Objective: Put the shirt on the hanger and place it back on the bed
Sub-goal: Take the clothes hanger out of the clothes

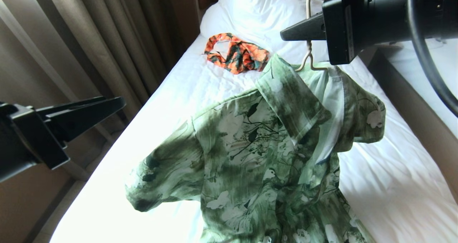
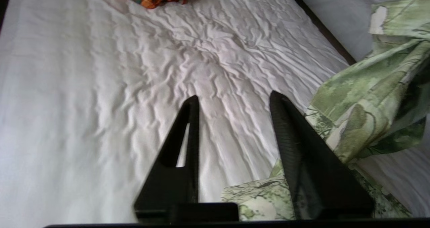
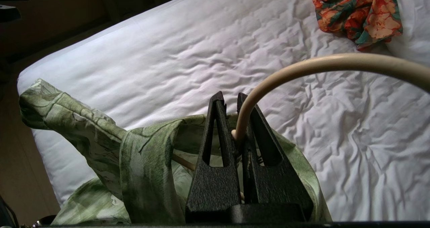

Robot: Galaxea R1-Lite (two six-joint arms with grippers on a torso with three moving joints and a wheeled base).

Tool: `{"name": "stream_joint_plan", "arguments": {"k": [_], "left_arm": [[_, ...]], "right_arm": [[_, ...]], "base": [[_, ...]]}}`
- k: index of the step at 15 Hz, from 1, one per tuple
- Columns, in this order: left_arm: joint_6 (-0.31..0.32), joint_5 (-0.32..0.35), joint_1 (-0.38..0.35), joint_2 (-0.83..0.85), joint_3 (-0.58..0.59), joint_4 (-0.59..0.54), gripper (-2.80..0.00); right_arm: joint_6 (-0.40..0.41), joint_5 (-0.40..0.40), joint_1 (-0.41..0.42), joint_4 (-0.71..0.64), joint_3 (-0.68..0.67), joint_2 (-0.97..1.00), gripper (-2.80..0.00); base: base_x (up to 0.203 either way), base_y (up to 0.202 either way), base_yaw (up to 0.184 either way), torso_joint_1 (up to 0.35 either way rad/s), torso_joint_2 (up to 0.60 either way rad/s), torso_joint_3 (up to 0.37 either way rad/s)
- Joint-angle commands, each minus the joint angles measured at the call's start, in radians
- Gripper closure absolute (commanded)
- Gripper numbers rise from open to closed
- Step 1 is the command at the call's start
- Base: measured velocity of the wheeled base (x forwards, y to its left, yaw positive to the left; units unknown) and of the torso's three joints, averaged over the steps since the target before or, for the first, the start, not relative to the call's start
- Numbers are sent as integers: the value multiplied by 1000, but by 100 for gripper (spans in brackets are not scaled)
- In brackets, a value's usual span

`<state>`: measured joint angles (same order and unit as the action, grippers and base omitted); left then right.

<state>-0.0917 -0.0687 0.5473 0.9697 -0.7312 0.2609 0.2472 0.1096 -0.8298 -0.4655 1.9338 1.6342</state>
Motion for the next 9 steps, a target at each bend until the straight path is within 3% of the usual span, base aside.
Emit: {"name": "stream_joint_plan", "arguments": {"k": [1,4,9], "left_arm": [[0,-2,-91,-78,31,-24,0],[-1,-2,-200,-219,83,-110,0],[-15,-3,-280,-453,125,-310,0]], "right_arm": [[1,1,2,-2,-12,-20,0],[1,0,9,0,-60,-66,0],[-34,1,15,0,-93,-101,0]], "base": [[0,0,0,0,0,0],[0,0,0,0,0,0],[0,0,0,0,0,0]]}}
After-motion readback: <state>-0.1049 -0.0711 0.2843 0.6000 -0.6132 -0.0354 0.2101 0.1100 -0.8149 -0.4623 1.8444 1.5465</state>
